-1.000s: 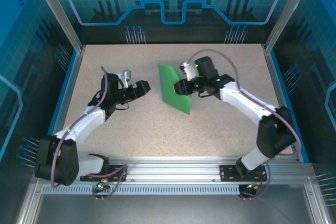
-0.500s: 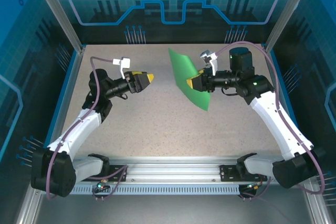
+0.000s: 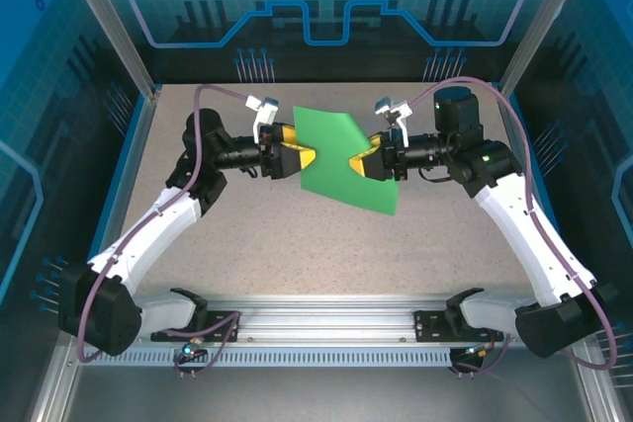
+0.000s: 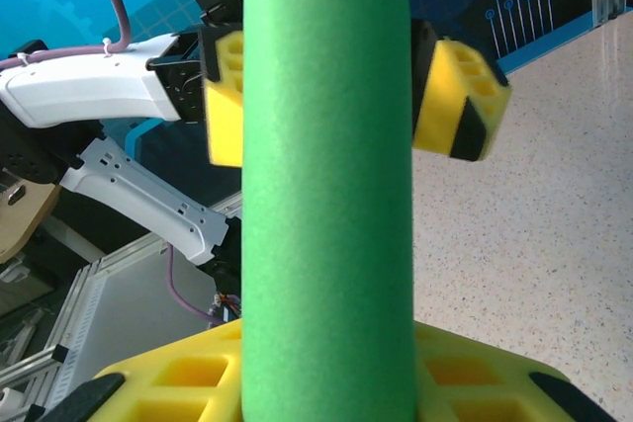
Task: Fold a paper plane with a square sheet of paper (fold left side to right side)
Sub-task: Place a square sheet of paper at the center of the table.
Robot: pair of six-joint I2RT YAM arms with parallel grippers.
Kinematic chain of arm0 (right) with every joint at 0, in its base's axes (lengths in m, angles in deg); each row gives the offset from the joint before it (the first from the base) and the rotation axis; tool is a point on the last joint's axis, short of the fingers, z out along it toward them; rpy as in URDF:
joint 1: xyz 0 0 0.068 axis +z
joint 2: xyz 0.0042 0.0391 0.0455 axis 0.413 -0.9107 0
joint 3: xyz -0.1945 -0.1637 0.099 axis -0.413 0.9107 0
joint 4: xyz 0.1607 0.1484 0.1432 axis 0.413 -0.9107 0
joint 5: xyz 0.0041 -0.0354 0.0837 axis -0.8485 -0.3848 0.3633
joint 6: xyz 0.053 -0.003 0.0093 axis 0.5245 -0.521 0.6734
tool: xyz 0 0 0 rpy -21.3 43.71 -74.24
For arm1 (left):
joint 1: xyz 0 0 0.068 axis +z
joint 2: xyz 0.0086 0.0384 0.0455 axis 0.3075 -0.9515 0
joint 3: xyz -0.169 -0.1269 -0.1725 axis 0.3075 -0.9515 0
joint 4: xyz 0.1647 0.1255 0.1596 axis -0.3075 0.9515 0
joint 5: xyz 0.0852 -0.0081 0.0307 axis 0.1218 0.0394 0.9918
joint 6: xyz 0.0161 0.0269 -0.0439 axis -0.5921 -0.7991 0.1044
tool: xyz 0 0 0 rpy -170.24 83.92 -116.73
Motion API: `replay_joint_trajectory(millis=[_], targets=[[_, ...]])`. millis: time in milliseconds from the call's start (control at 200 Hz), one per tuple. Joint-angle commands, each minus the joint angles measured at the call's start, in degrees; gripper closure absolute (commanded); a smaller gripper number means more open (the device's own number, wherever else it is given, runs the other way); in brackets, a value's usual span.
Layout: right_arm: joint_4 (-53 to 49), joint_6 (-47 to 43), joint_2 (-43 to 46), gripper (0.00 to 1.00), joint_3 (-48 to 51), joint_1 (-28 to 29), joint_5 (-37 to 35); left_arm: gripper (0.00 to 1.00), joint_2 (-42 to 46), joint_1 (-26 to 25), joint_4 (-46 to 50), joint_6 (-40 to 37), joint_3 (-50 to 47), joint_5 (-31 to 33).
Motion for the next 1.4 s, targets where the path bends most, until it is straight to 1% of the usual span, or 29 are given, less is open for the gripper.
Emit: replay_joint_trajectory(millis=[0, 45, 75, 100, 165, 210, 245, 320, 360, 420, 510, 580, 630, 710, 735, 855, 965, 1070, 1085, 1135, 1190, 1251, 1391], targets=[[-0.66, -0.48, 0.34, 0.66, -0.38, -0.57, -0.50, 0.33, -0.26, -0.73, 3.71, -4.58, 2.36, -2.90], [-0.14, -0.10, 0.40, 0.66, 0.28, -1.05, -0.51, 0.48, -0.29, -1.12, 7.08, -6.75, 3.04, -2.52], [0.27, 0.26, 0.35, 0.66, 0.69, -1.39, -0.77, 0.61, -0.32, -1.26, 8.79, -7.86, 3.57, -2.30], [0.62, 0.54, 0.37, 0.65, 1.09, -1.73, -1.07, 0.68, -0.46, -1.40, 9.44, -8.18, 3.73, -2.24], [1.00, 1.11, 0.35, 0.65, 1.77, -2.61, -1.96, 0.84, -0.41, -1.48, 10.07, -8.61, 3.65, -1.80], [1.21, 1.41, 0.51, 0.64, 2.17, -3.18, -2.81, 0.92, -0.41, -1.58, 10.82, -8.97, 3.58, -1.26], [1.35, 1.64, 0.61, 0.64, 2.54, -3.54, -3.69, 0.97, -0.41, -1.53, 11.46, -9.33, 3.44, -0.68], [1.79, 2.62, 0.87, 0.64, 3.47, -4.24, -6.55, 0.99, -0.58, -1.56, 12.74, -9.89, 3.06, 0.64], [1.69, 3.00, 0.96, 0.58, 3.95, -4.51, -8.94, 0.99, -0.80, -1.54, 13.54, -9.94, 2.95, 1.36], [1.57, 3.55, 1.44, 0.52, 4.84, -4.89, -13.02, 0.99, -1.35, -1.59, 15.21, -9.97, 2.70, 2.60], [2.40, 5.24, 2.50, 0.37, 7.11, -5.54, -19.30, 0.99, -2.31, -1.54, 17.73, -10.06, 2.15, 4.67], [4.56, 7.12, 3.35, 0.22, 9.82, -6.35, -21.77, 1.00, -3.59, -1.56, 19.98, -9.67, 1.40, 7.44], [6.71, 8.96, 4.04, 0.13, 12.30, -7.01, -23.02, 1.00, -4.83, -1.57, 21.87, -9.66, 0.96, 8.34], [9.76, 11.51, 4.87, 0.02, 16.19, -7.83, -25.18, 1.00, -7.05, -1.58, 23.96, -9.41, -0.41, 10.48], [10.30, 12.13, 4.98, 0.00, 17.20, -7.96, -26.45, 1.00, -7.82, -1.59, 24.36, -9.27, -0.99, 11.03], [14.45, 17.74, 6.23, 0.00, 23.06, -9.02, -31.27, 1.00, -12.52, -1.58, 26.85, -9.16, -2.62, 13.50], [19.77, 22.48, 6.98, 0.00, 29.07, -9.48, -32.39, 1.00, -17.77, -1.58, 28.03, -8.16, -2.96, 16.15], [23.42, 25.68, 6.18, 0.04, 33.31, -9.43, -31.73, 1.00, -22.40, -1.54, 29.85, -7.31, -2.55, 20.23], [23.88, 26.04, 5.95, 0.06, 33.75, -9.41, -31.57, 1.00, -22.97, -1.58, 30.25, -7.31, -2.39, 20.83], [24.85, 26.76, 5.01, 0.18, 34.95, -9.16, -31.04, 1.00, -24.67, -1.54, 32.19, -7.60, -1.51, 22.95], [24.97, 27.51, 3.75, 0.26, 35.77, -8.68, -31.36, 1.00, -26.01, -1.58, 33.78, -8.13, -0.74, 24.01], [25.99, 28.49, 1.93, 0.37, 36.85, -7.86, -31.59, 1.00, -27.14, -1.57, 35.24, -8.51, 0.01, 24.87], [29.53, 30.65, -2.08, 0.58, 38.32, -5.27, -33.01, 1.00, -28.21, -1.53, 38.43, -8.96, 1.64, 26.82]])
